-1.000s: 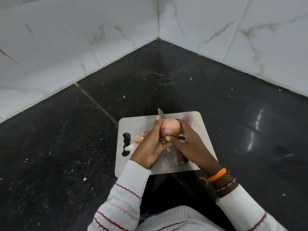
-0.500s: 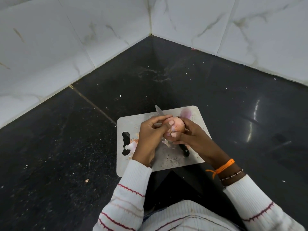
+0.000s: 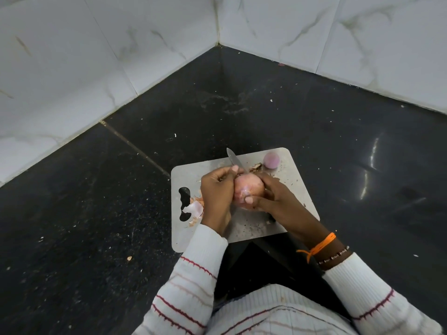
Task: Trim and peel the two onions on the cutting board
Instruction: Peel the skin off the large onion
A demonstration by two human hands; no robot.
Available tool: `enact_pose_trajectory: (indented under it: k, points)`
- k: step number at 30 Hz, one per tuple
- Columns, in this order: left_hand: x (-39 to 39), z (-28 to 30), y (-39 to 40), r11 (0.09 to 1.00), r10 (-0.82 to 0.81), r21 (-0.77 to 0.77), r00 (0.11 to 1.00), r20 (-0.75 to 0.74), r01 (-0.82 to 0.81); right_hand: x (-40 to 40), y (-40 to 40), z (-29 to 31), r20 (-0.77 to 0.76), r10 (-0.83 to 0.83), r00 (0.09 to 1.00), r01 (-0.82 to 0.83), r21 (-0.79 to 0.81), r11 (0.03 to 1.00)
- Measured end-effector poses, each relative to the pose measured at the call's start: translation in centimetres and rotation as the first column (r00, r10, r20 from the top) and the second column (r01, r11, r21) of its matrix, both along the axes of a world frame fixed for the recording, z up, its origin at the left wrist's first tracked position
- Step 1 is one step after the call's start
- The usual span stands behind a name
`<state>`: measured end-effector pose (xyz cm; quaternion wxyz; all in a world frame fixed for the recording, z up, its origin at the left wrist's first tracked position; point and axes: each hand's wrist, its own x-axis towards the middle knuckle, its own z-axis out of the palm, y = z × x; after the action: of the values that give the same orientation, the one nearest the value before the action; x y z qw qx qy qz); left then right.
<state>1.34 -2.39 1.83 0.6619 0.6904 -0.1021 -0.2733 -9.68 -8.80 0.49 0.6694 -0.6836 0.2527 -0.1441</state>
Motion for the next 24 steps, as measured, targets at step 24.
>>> enact_pose_trajectory:
  k: [24]
  points:
    - [0.6, -0.7, 1.5, 0.91, -0.413, 0.051, 0.911, 0.021, 0.411, 0.0, -0.8, 1.1, 0.223, -0.415, 0.882, 0.401, 0.106, 0.91]
